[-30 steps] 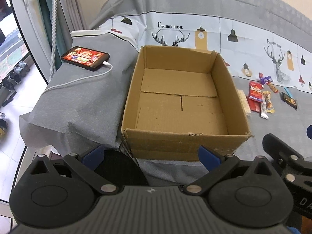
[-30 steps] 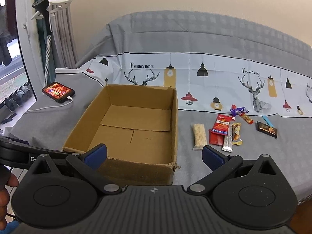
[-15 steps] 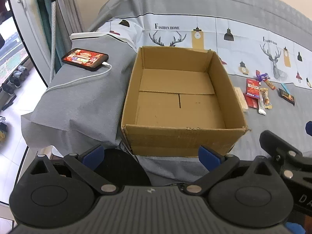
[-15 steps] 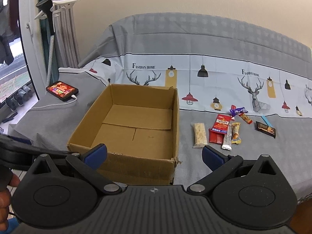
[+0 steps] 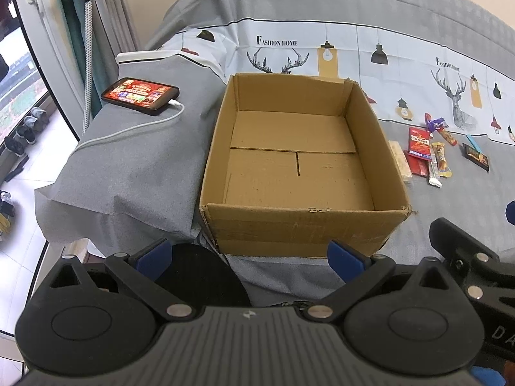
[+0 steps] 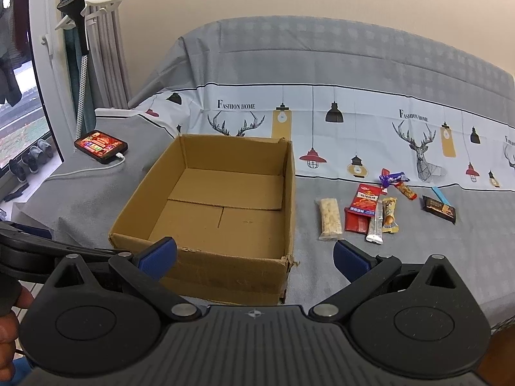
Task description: Organize snacks
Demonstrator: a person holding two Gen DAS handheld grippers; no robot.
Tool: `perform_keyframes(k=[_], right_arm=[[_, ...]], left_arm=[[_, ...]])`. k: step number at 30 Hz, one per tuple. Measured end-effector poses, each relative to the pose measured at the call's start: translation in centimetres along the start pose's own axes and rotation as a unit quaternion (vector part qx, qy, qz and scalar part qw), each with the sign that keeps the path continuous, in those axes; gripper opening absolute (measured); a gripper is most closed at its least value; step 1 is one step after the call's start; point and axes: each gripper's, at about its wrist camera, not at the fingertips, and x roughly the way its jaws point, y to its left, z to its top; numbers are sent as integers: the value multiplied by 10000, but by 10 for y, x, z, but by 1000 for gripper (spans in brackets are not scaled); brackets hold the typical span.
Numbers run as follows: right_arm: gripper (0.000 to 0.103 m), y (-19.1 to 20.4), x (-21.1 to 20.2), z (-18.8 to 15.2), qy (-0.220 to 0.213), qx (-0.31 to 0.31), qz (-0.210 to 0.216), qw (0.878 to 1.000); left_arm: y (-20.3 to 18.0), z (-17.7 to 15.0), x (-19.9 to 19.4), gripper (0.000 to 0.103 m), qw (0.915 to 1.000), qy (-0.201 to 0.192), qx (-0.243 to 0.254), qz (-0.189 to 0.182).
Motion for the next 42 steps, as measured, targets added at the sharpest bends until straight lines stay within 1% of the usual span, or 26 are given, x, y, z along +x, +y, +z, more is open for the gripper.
perform_keyframes(k=[32,38,42], right_arm=[[103,-6,10,3,195,67,50,9998],[103,-19,17,1,238,288,40,9993],[103,-42,19,2,150,504,-137,9985]], left_arm=[[-7,-2,6,103,9999,136,47,52],[-13,0,9,103,9996,219,145,69],[-25,10,10,103,9994,244,232,-62]])
